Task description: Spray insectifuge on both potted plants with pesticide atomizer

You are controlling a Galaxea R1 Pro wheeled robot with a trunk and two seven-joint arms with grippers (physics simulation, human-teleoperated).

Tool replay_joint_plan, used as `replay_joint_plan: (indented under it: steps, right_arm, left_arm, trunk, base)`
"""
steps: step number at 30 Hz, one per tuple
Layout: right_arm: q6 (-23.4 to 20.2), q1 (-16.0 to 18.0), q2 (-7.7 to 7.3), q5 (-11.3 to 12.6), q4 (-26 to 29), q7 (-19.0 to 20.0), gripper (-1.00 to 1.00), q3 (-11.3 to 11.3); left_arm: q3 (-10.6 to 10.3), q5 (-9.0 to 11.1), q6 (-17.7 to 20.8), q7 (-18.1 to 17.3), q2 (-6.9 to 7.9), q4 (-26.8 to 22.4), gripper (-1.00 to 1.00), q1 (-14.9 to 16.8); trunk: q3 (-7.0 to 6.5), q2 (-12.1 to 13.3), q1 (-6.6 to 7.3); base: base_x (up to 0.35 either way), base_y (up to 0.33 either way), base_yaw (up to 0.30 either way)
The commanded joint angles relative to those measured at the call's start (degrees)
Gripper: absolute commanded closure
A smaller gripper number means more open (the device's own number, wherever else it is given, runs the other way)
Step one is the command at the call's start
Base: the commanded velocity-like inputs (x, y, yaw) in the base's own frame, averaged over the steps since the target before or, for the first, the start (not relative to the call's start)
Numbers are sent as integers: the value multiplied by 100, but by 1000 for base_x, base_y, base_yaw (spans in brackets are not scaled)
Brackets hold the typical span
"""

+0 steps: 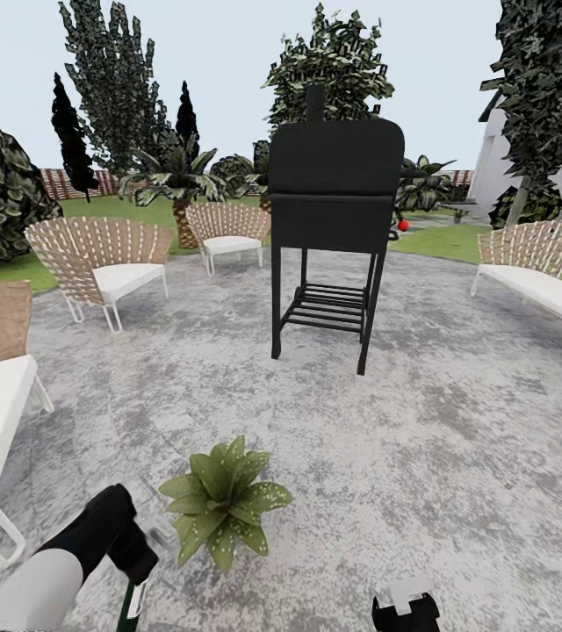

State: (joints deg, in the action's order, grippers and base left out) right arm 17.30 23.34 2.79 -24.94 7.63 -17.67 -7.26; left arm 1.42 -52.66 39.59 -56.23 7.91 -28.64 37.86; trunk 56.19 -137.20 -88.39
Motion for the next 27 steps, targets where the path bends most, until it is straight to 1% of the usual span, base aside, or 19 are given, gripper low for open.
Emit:
replay_joint_plan:
  steps: [1,3,5,6,7,8,10,12,15,20,23,27]
  right_arm:
    - [19,4,3,-61,-6,-18,-100,-48]
    - [19,4,3,-60,-7,-24,-100,-48]
    - [19,4,3,-62,-7,-23,-100,-48]
    - [19,4,3,-63,-7,-21,-100,-48]
    - [19,4,3,-63,-7,-23,-100,-48]
    - [19,4,3,-63,-7,-26,-100,-48]
    - [19,4,3,-63,-7,-26,-100,-48]
    - [19,4,3,-63,-7,-23,-100,-48]
    - [19,4,3,-63,-7,-21,-100,-48]
    - [19,4,3,-63,-7,-26,-100,-48]
    - [19,4,3,-62,-5,-25,-100,-48]
    - [23,4,10,-55,0,-26,-100,-48]
  left_arm:
    - [-61,-43,38,-237,-1,-21,100,8]
    - [-182,-62,39,-461,6,-39,100,17]
    - [-307,-126,34,-536,40,-39,100,13]
    - [-325,-150,30,-544,86,-38,100,-4]
    - [-341,-164,25,-546,188,-37,100,-23]
    - [-350,-166,17,-554,430,-26,100,-45]
    - [-352,-171,-32,-546,515,5,100,-54]
    - [-348,-169,-306,-528,537,46,100,-58]
    - [-343,-172,-421,-513,505,59,100,-59]
    - [-336,-172,-417,-476,484,67,100,-59]
    - [-335,-168,-402,-467,483,69,100,-59]
    - [-334,-166,-396,-459,483,69,100,-59]
  trunk:
    - [5,-2,1]
    - [5,-2,1]
    - [5,-2,1]
    - [5,-2,1]
    - [5,-2,1]
    - [5,-2,1]
    - [5,-2,1]
    - [5,-2,1]
    - [5,-2,1]
    - [5,-2,1]
    - [5,-2,1]
    - [5,-2,1]
  base:
    - [0,0,0]
    - [0,0,0]
    - [0,0,0]
    - [0,0,0]
    - [0,0,0]
    - [0,0,0]
    - [0,0,0]
    - [0,0,0]
    - [0,0,0]
    - [0,22,-5]
    - [0,219,-206]
    - [0,101,-52]
